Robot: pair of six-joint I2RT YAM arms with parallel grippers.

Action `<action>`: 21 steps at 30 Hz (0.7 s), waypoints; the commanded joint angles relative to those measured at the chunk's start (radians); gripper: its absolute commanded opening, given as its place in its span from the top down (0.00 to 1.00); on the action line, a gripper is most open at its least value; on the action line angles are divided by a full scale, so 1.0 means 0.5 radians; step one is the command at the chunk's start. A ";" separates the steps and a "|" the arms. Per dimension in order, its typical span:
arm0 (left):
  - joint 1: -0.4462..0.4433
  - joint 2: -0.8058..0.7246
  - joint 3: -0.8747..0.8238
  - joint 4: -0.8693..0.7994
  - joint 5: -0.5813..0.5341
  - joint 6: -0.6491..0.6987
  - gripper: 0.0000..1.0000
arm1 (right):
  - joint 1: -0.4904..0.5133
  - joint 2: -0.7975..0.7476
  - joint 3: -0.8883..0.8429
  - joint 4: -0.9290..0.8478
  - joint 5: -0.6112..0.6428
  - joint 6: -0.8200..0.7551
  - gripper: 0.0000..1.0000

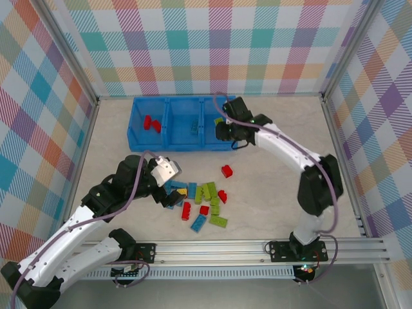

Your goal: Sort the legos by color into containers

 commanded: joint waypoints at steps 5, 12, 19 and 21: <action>-0.001 0.160 0.130 0.020 -0.479 -0.643 0.00 | -0.075 0.428 0.556 -0.220 -0.033 -0.071 0.51; -0.001 0.351 0.201 -0.022 -0.635 -1.251 0.02 | -0.076 0.371 0.679 -0.344 -0.047 -0.091 0.47; -0.056 0.588 0.315 -0.100 -0.562 -1.957 0.08 | -0.075 -0.347 -0.020 -0.172 -0.152 -0.090 0.39; -0.127 0.720 0.386 -0.112 -0.515 -2.087 0.10 | -0.076 -0.593 -0.285 -0.154 -0.192 -0.084 0.33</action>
